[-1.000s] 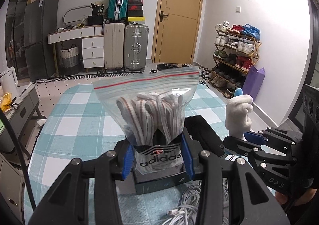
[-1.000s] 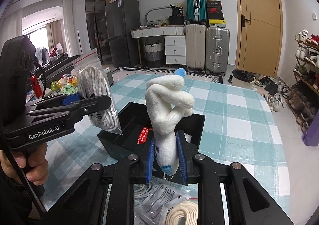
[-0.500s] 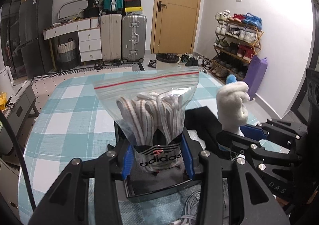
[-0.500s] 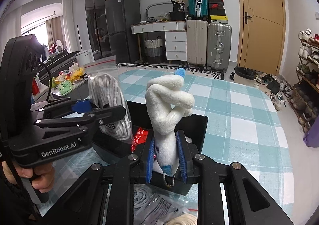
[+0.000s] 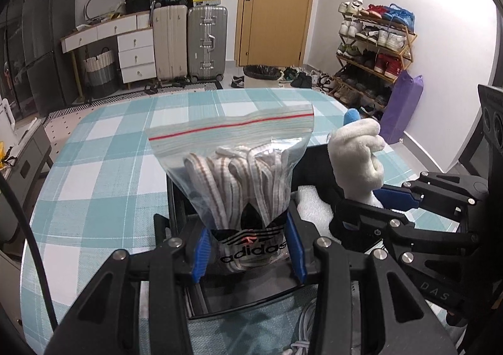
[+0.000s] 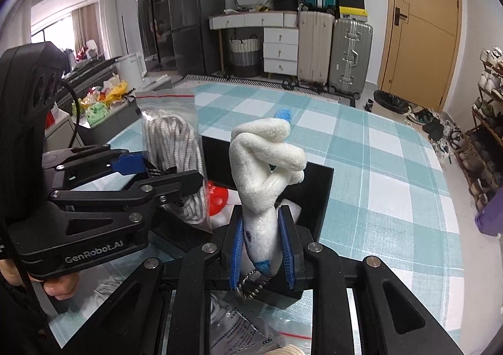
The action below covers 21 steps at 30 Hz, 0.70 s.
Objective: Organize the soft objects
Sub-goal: 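Carry the glove toy with the right tool while the left tool carries the zip bag over the box, then release the glove toy with the right tool while the left tool drops the zip bag in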
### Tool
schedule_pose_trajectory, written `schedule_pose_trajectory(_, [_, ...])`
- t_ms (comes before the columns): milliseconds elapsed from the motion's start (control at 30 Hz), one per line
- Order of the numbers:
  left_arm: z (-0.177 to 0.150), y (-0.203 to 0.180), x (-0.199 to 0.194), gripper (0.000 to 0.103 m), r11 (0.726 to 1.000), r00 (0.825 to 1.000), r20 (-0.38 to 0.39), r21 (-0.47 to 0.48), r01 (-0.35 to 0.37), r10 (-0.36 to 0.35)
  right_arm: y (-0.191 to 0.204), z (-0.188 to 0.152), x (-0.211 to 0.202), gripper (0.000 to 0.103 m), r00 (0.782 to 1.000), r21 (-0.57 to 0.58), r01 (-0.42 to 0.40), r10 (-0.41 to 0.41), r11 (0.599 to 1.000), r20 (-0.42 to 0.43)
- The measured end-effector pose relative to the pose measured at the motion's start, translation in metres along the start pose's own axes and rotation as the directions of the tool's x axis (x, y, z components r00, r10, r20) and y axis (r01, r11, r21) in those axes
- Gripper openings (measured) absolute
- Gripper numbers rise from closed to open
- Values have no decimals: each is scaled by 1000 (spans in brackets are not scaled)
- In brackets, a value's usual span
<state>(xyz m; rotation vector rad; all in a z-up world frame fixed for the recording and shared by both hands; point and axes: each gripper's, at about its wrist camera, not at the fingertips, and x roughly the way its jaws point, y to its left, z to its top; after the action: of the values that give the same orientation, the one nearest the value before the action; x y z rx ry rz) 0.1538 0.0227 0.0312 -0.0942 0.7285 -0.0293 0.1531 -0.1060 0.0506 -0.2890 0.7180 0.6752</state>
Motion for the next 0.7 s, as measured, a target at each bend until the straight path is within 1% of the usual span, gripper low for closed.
schedule_pose_trajectory(233, [-5, 1, 4, 41, 1000, 1000, -21, 5, 1, -1, -4, -4, 13, 21, 999, 7, 1, -1, 1000, -53])
schedule_pose_trajectory(467, [-7, 2, 3, 41, 1000, 1000, -30, 22, 5, -4, -5, -5, 16, 21, 997, 24, -7, 9, 1000, -81])
schedule_pose_trajectory(633, [-7, 1, 3, 42, 1000, 999, -35, 28, 3, -2, -5, -7, 14, 21, 997, 34, -5, 8, 999, -78])
schedule_pose_trajectory(700, [-8, 1, 2, 45, 1000, 999, -40, 24, 6, -5, -5, -7, 11, 22, 998, 30, 4, -2, 1000, -66])
